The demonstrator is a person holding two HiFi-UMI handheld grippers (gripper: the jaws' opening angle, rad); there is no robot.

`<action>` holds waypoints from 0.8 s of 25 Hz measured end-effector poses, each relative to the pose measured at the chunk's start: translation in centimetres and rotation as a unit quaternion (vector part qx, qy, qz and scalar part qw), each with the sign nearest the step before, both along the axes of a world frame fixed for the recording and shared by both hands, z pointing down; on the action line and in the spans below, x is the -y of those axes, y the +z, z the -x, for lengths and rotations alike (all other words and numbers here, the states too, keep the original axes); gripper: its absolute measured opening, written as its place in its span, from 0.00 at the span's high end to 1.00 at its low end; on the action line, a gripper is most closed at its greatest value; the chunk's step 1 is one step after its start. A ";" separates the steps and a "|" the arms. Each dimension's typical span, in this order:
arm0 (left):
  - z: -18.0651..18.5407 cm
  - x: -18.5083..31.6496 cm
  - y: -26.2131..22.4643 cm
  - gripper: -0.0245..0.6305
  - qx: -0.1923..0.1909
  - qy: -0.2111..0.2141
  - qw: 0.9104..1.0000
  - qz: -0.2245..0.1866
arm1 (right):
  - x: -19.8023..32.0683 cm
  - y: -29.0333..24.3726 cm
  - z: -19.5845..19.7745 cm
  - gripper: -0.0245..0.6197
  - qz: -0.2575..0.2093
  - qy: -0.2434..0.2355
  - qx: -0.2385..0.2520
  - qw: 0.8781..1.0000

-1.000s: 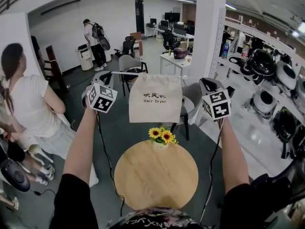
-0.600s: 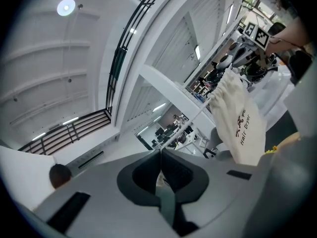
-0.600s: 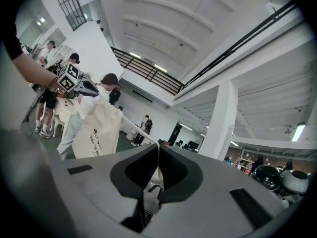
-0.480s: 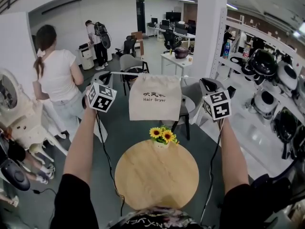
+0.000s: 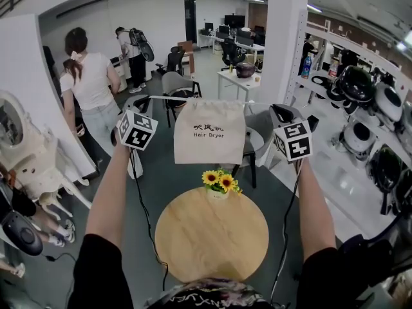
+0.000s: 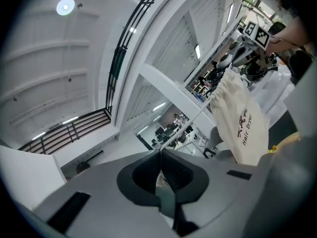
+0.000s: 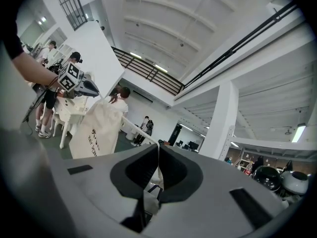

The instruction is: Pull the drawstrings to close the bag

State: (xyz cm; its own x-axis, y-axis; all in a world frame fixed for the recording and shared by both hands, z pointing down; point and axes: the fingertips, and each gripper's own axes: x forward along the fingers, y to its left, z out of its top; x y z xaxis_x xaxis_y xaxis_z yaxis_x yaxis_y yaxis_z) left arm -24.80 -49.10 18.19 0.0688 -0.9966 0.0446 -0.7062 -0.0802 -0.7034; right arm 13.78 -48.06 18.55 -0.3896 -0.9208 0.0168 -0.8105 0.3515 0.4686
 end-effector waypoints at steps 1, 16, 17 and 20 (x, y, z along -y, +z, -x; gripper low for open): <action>0.1 0.0 0.1 0.93 0.000 0.000 1.000 0.001 | -0.1 0.0 0.1 0.95 0.001 -0.001 0.000 1.000; 0.4 0.2 0.7 0.93 0.000 -0.005 1.000 0.009 | 0.2 0.3 0.3 0.95 -0.004 -0.003 -0.003 1.000; 0.4 0.2 0.7 0.93 0.000 -0.005 1.000 0.009 | 0.2 0.3 0.4 0.95 -0.005 -0.003 -0.003 1.000; 0.5 0.3 0.7 0.93 0.001 -0.006 1.000 0.009 | 0.3 0.3 0.4 0.95 -0.006 -0.003 -0.004 1.000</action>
